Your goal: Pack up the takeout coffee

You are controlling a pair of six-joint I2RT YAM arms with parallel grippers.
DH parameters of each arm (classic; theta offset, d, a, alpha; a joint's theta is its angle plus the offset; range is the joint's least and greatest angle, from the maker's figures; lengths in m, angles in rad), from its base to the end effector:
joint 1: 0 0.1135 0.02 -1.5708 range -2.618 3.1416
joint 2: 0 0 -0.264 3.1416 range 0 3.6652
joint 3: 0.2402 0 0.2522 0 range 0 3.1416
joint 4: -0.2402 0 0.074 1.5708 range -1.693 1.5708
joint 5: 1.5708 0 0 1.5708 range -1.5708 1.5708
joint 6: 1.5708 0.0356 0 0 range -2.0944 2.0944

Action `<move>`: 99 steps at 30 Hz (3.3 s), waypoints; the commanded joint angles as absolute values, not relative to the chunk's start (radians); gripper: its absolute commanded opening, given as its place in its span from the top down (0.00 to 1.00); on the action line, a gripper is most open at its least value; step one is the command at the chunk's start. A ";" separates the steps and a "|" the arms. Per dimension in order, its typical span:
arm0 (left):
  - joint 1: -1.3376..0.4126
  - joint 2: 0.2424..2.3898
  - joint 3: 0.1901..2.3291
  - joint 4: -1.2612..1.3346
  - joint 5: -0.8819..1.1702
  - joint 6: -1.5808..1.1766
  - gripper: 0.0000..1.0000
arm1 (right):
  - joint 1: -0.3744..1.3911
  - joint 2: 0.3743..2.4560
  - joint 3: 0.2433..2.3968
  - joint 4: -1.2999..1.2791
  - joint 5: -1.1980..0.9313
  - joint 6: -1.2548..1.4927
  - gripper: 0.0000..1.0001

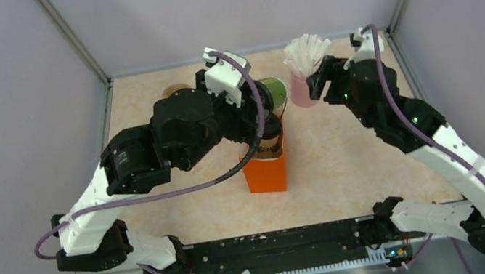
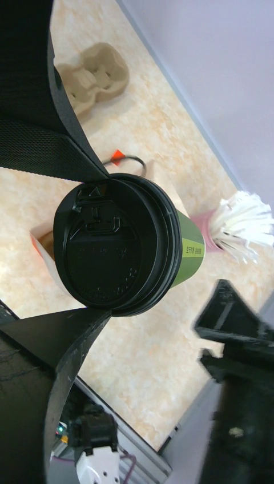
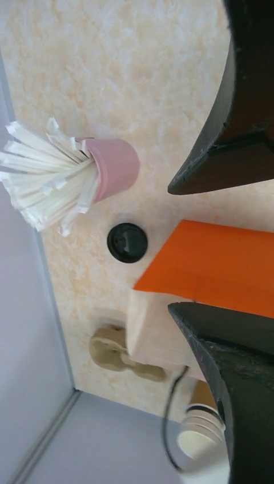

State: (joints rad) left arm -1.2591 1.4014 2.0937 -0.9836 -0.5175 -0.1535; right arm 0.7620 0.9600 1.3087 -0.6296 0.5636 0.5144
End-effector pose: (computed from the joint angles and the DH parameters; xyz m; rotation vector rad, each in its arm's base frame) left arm 0.0862 -0.2100 0.5461 0.6501 1.7358 -0.5122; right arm 0.1421 0.1093 0.4410 0.1651 1.8166 0.3843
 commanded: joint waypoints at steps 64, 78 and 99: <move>-1.128 1.311 1.988 -1.100 -0.482 -0.057 0.32 | 0.468 1.724 1.937 -0.813 -0.480 0.020 1.00; -0.991 1.388 2.092 -1.042 -0.218 0.047 0.33 | 0.589 1.078 1.208 -0.330 0.110 0.460 1.00; -0.991 1.356 2.072 -1.197 -0.005 0.082 0.36 | 0.601 0.794 0.872 -0.276 -0.109 0.194 1.00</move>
